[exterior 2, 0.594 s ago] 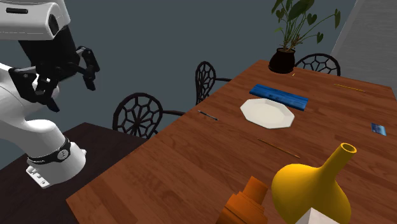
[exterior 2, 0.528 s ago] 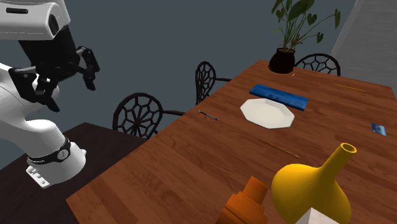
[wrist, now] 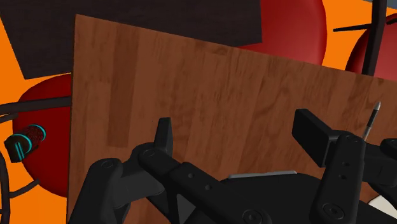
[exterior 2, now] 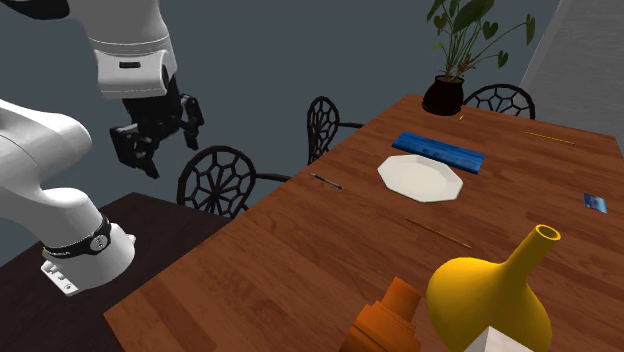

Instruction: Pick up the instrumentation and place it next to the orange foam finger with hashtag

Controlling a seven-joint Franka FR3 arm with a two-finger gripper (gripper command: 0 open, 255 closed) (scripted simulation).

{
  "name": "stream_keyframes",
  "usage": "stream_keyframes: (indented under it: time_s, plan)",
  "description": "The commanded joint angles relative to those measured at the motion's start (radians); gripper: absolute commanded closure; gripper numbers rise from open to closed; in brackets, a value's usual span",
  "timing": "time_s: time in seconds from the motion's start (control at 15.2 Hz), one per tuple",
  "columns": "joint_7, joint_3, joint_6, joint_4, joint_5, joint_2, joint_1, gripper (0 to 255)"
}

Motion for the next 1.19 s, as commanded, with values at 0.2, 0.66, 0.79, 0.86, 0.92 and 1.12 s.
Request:
stream_keyframes:
  time_s: [0.2,0.66,0.79,0.86,0.92,1.12]
  plan:
    - [0.095,0.090,0.177,-0.050,0.081,0.074,0.035,0]
    - [0.230,0.224,0.435,-0.046,0.160,0.258,0.070,0]
    - [0.271,0.262,0.508,-0.031,0.167,0.323,0.074,0]
    - [0.293,0.281,0.544,-0.021,0.168,0.358,0.075,0]
    - [0.317,0.299,0.579,-0.009,0.165,0.394,0.075,0]
    - [0.395,0.353,0.682,0.034,0.138,0.508,0.071,0]
